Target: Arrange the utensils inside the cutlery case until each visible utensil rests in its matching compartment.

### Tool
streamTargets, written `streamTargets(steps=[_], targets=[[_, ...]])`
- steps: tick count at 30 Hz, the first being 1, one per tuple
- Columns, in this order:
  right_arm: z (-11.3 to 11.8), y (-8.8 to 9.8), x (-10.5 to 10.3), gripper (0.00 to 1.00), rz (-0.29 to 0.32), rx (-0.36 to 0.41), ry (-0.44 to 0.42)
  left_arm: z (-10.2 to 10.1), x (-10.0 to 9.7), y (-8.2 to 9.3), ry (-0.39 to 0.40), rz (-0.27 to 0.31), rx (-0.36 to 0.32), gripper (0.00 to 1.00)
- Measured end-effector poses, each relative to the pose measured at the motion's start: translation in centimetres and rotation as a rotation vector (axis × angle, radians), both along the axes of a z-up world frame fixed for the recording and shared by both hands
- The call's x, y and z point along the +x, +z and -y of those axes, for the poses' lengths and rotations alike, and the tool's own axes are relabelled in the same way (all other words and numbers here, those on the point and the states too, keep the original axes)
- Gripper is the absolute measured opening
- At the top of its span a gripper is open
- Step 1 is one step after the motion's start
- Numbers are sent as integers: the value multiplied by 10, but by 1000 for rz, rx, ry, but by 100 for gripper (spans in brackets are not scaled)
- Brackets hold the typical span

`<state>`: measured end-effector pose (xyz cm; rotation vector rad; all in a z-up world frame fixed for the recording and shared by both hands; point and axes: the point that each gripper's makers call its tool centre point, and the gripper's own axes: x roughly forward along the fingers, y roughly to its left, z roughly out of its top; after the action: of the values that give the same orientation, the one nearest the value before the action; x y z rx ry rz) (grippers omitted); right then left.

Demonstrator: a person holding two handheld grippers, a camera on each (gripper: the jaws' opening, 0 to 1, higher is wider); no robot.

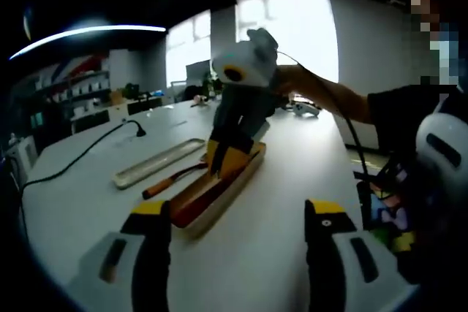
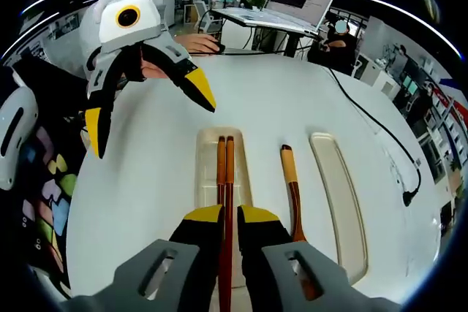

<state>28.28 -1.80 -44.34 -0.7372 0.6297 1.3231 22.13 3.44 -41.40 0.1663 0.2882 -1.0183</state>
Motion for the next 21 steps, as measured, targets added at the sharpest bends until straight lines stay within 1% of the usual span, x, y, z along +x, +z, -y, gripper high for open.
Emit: streamTargets(steps=[2, 5, 9, 12, 17, 21], targets=[[2, 1, 1, 6, 3, -3, -2, 1, 1, 3, 0, -1, 0, 79], [6, 7, 7, 6, 27, 8, -27, 3, 4, 9, 3, -1, 8, 79], [9, 13, 12, 6, 34, 28, -48, 6, 10, 18, -2, 11, 19, 79], [11, 15, 16, 7, 40, 32, -60, 10, 16, 21, -6, 6, 23, 79], [13, 23, 26, 9, 55, 49, -79, 11, 25, 19, 8, -7, 20, 78], [13, 22, 37, 9, 60, 31, -93, 13, 25, 25, 15, 13, 1, 78]])
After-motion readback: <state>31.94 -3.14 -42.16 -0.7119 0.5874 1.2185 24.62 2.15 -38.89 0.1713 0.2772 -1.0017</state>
